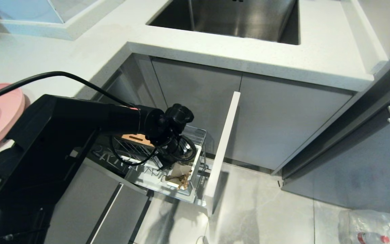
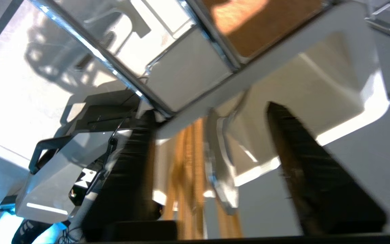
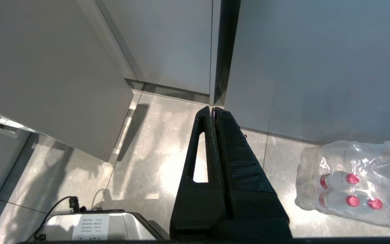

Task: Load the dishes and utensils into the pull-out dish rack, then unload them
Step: Take the spoon out of the cupboard

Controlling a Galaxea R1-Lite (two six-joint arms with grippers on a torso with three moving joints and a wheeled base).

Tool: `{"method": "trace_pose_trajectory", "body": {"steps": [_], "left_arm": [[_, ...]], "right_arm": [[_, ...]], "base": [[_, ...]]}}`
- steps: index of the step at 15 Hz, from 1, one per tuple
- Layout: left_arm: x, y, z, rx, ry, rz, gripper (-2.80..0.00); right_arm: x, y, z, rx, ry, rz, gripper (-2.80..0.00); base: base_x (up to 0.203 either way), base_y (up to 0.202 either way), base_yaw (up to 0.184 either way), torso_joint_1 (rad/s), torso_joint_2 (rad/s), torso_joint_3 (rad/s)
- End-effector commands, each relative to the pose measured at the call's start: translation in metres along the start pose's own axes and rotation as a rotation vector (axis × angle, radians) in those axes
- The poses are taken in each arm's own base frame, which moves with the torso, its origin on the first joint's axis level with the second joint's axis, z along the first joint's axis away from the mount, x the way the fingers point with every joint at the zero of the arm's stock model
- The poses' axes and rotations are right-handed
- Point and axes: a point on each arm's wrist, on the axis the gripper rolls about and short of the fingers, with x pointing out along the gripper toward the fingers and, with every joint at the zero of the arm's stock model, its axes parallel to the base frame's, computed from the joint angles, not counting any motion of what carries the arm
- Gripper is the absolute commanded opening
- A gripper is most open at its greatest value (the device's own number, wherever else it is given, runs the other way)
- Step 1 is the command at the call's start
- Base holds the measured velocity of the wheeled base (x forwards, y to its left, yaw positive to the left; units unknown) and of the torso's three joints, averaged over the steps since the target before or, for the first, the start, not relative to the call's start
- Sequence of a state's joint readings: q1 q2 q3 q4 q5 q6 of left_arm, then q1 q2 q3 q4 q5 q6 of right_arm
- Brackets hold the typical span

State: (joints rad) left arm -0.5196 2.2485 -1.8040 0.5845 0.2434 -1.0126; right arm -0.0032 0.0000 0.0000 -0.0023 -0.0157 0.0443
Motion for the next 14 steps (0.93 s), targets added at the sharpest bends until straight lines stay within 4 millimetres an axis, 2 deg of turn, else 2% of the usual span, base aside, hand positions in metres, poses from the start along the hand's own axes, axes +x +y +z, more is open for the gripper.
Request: {"method": "trace_pose_trajectory", "body": {"steps": [1,10,14], "left_arm": [[-0.001,-0.001,0.0,-0.006,-0.002,-0.007,-2.8],[-0.003,-0.002,-0.003,0.002,0.002,-0.006,-2.8],[-0.013,-0.005,-0.005,0.007,-0.022,-0.014,-2.8]], "right_arm": [[0.0,0.0,0.0,0.0,0.0,0.001,-2.8],[0.0,0.0,0.0,0.0,0.001,0.0,-2.8],[0.0,0.0,0.0,0.0,0.0,0.0,-2.8]], "base": [[0.0,0.0,0.0,0.0,0.0,0.0],[0.0,0.0,0.0,0.0,0.0,0.0],[0.0,0.0,0.0,0.0,0.0,0.0]]}}
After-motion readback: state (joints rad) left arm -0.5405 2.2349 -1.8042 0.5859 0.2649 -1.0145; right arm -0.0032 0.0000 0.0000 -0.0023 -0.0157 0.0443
